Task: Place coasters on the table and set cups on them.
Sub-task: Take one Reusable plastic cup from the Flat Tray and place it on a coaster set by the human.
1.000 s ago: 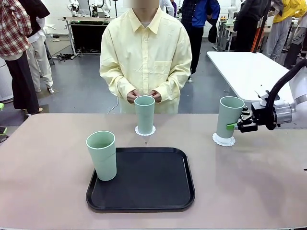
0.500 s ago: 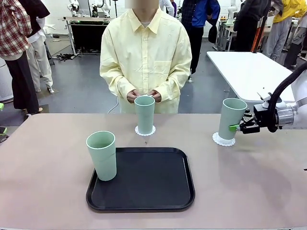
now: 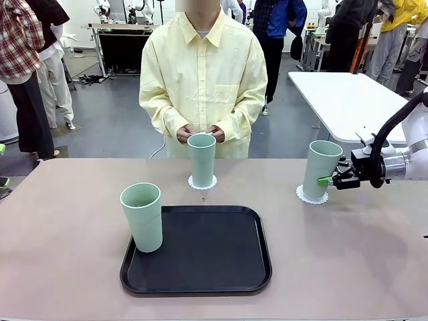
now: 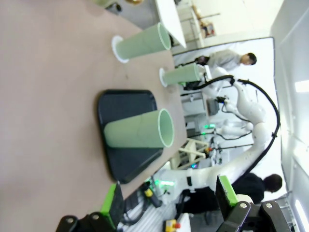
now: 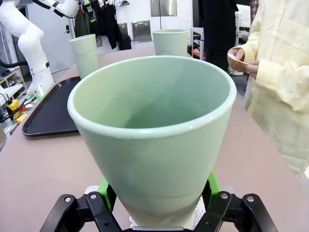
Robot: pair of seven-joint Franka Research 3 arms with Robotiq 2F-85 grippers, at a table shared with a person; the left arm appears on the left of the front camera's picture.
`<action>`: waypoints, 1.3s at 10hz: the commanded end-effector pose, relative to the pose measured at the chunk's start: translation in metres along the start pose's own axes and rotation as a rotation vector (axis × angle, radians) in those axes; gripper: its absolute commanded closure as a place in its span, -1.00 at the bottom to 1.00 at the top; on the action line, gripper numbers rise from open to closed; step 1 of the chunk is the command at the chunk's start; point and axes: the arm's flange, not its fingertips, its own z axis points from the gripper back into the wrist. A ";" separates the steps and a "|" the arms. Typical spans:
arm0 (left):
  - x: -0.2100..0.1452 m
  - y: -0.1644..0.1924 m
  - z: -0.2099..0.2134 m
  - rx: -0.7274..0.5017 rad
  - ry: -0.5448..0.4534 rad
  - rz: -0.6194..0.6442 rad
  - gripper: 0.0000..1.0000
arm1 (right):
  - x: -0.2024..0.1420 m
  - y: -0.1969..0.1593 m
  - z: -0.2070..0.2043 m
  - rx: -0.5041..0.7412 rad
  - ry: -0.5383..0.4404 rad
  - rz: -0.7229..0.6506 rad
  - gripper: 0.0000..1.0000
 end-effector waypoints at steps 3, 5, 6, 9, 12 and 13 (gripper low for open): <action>-0.001 0.000 0.001 -0.015 -0.008 -0.008 -1.00 | -0.004 -0.008 0.001 0.038 0.002 -0.015 -0.67; -0.001 0.000 0.001 -0.015 -0.008 -0.008 -1.00 | -0.008 -0.010 0.000 0.041 0.003 -0.024 -0.67; -0.001 0.000 0.001 -0.015 -0.008 -0.008 -1.00 | -0.009 -0.010 0.000 0.041 0.003 -0.027 -0.67; -0.001 0.000 0.001 -0.015 -0.008 -0.008 -1.00 | -0.009 -0.010 0.002 0.047 0.005 -0.025 -0.81; -0.001 0.000 0.001 -0.015 -0.008 -0.008 -1.00 | -0.003 -0.004 0.004 0.042 0.031 -0.020 -1.00; -0.001 0.000 0.001 -0.015 -0.008 -0.008 -1.00 | 0.000 -0.001 0.006 0.038 0.052 -0.020 -1.00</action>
